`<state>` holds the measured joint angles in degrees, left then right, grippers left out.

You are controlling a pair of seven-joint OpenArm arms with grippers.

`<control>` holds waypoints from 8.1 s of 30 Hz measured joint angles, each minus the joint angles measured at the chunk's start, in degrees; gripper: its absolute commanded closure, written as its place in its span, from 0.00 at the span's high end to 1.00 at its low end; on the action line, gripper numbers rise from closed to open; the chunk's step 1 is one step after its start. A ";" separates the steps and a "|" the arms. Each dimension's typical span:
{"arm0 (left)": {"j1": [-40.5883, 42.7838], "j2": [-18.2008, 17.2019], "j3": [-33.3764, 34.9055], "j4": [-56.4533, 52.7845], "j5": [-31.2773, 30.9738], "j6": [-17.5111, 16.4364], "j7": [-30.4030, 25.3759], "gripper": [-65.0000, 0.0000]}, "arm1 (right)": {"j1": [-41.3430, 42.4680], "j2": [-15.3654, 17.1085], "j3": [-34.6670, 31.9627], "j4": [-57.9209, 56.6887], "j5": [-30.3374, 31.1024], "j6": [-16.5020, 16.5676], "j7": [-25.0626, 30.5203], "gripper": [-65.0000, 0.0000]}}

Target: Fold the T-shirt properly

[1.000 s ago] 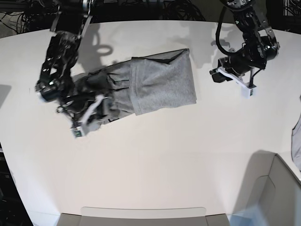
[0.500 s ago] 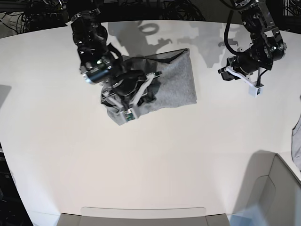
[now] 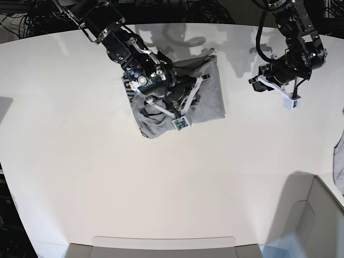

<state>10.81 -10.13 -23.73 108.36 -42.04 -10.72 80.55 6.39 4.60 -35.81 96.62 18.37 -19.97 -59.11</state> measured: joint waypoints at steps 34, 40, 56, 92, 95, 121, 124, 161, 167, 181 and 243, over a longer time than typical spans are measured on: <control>-0.35 0.26 0.46 -0.17 0.02 0.00 -0.02 0.00 | -8.92 11.28 7.54 16.57 1.55 0.52 0.28 0.00; -0.52 0.24 0.46 -1.55 0.02 0.00 -0.07 0.00 | -5.25 8.17 -4.42 7.98 2.29 11.69 -2.97 0.00; -0.50 0.11 0.09 -9.31 0.02 0.00 -0.20 0.00 | -2.80 4.70 9.05 11.45 1.62 16.94 -3.23 0.00; -4.59 0.33 0.48 -9.09 -0.22 0.00 -0.02 0.00 | 10.38 1.70 8.07 4.55 2.64 17.18 5.31 0.00; -5.64 0.28 1.51 -5.25 0.07 -0.02 -0.02 0.00 | 6.82 4.39 17.73 6.71 2.34 16.83 5.16 0.00; -11.37 -12.44 57.68 -5.97 -0.04 -0.02 -9.14 0.00 | -9.42 12.35 31.32 -3.96 1.90 33.70 5.40 0.00; -12.61 -12.13 57.51 -11.74 -1.11 0.07 -11.21 0.00 | -9.27 13.16 26.64 -3.93 1.14 33.66 5.29 0.00; -6.05 -9.35 45.13 3.02 -0.33 -6.67 -11.89 0.00 | -6.54 13.75 37.51 0.81 1.16 33.44 5.07 0.00; -8.35 -13.35 61.70 2.95 0.07 -6.67 -12.15 0.00 | -2.86 11.39 29.46 -5.25 1.81 33.53 5.20 0.00; -8.26 -13.92 52.41 -1.49 13.73 -6.08 -11.32 0.00 | -7.87 11.26 12.52 -0.35 1.42 33.51 5.25 0.00; -15.72 -13.55 7.43 -52.46 14.80 -6.43 -44.59 0.00 | -22.75 10.60 45.40 9.90 2.38 33.53 5.35 0.00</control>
<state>-4.91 -23.68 -16.29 55.90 -27.24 -17.15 35.97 -16.36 15.20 9.58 106.52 20.75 13.56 -53.76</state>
